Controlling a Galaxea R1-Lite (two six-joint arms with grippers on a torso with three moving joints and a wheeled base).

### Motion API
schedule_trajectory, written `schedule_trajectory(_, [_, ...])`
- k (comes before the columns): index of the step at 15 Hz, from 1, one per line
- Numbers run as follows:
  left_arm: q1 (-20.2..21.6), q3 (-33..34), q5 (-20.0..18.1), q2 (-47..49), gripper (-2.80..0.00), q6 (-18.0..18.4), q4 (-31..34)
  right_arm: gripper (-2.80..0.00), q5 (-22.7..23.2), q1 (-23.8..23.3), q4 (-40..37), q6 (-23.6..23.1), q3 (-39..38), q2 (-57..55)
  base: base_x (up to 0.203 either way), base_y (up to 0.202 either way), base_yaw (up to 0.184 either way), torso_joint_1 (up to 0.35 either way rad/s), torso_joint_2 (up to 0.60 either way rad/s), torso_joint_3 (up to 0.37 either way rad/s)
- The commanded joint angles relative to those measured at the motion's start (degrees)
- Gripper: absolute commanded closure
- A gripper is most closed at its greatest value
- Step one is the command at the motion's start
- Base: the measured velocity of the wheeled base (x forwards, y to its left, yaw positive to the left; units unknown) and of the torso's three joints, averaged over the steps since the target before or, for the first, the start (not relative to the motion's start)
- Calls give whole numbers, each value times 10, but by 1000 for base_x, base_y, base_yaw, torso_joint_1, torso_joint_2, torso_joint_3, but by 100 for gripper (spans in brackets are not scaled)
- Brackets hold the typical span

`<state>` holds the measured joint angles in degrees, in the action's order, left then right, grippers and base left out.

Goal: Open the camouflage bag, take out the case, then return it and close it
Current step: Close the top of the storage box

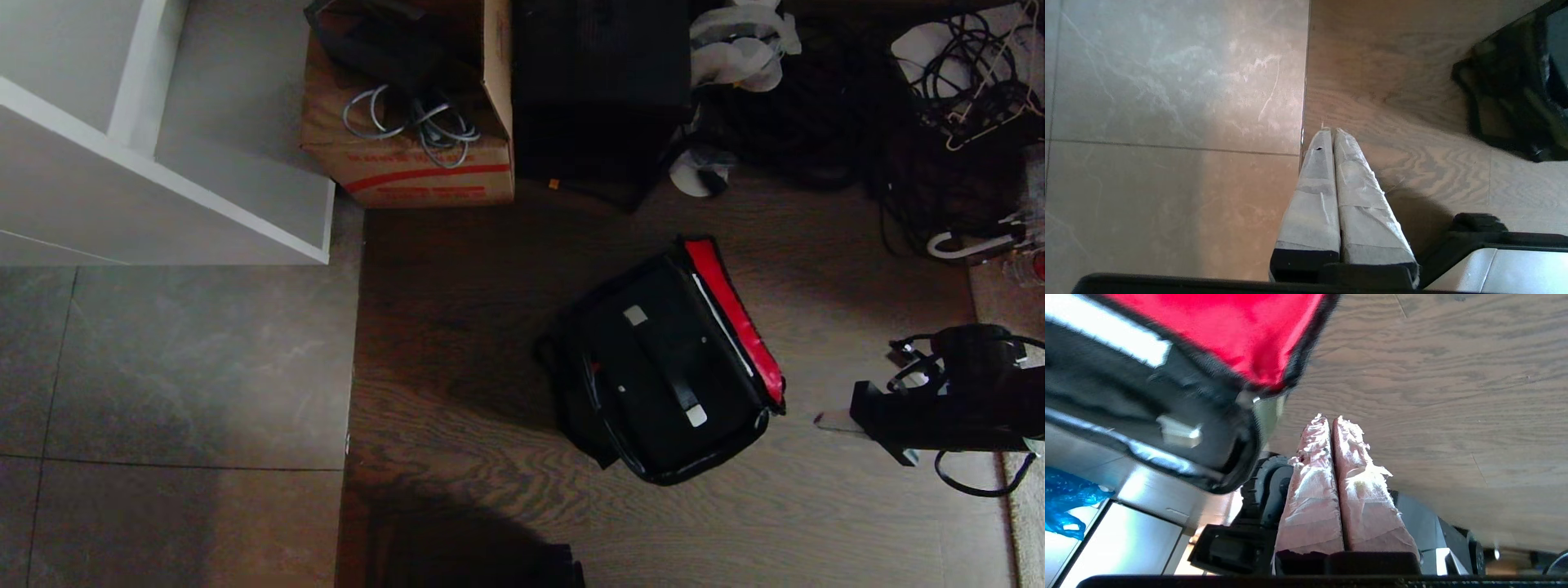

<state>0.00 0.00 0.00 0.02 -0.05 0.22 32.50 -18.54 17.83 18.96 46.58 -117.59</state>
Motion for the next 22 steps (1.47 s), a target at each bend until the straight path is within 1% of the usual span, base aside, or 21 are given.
schedule_trajectory(1, [0,0,0,1,0,0,0,0,3,0,1,1,-1,-2,0,0,0,-2,2,-197])
schedule_trajectory(4, [0,0,0,1,0,0,0,0,9,-5,-4,1,3,-4,0,0,0,1,0,-189])
schedule_trajectory(8, [0,0,0,0,0,0,0,0,18,-9,-14,5,5,-10,0,0,0,2,2,-47])
schedule_trajectory(11, [0,0,0,1,0,0,0,0,25,-15,-7,36,12,-26,0,0,0,0,0,0])
schedule_trajectory(12, [0,0,0,0,0,0,0,0,33,-24,-8,40,25,-30,0,0,0,0,0,0])
schedule_trajectory(14, [0,0,0,0,0,0,0,0,76,-47,-12,52,68,-46,0,0,0,0,0,0])
schedule_trajectory(17, [0,0,0,0,0,0,0,0,78,-51,-15,71,105,-108,0,0,0,0,0,0])
schedule_trajectory(19, [0,0,0,0,0,0,0,0,80,-51,-24,81,110,-114,0,0,0,0,0,0])
schedule_trajectory(20, [0,0,0,0,0,0,0,-280,81,-51,-27,84,108,-118,0,0,0,0,0,0])
schedule_trajectory(22, [0,0,0,0,0,0,0,-280,83,-51,-27,90,106,-121,0,0,0,0,0,0])
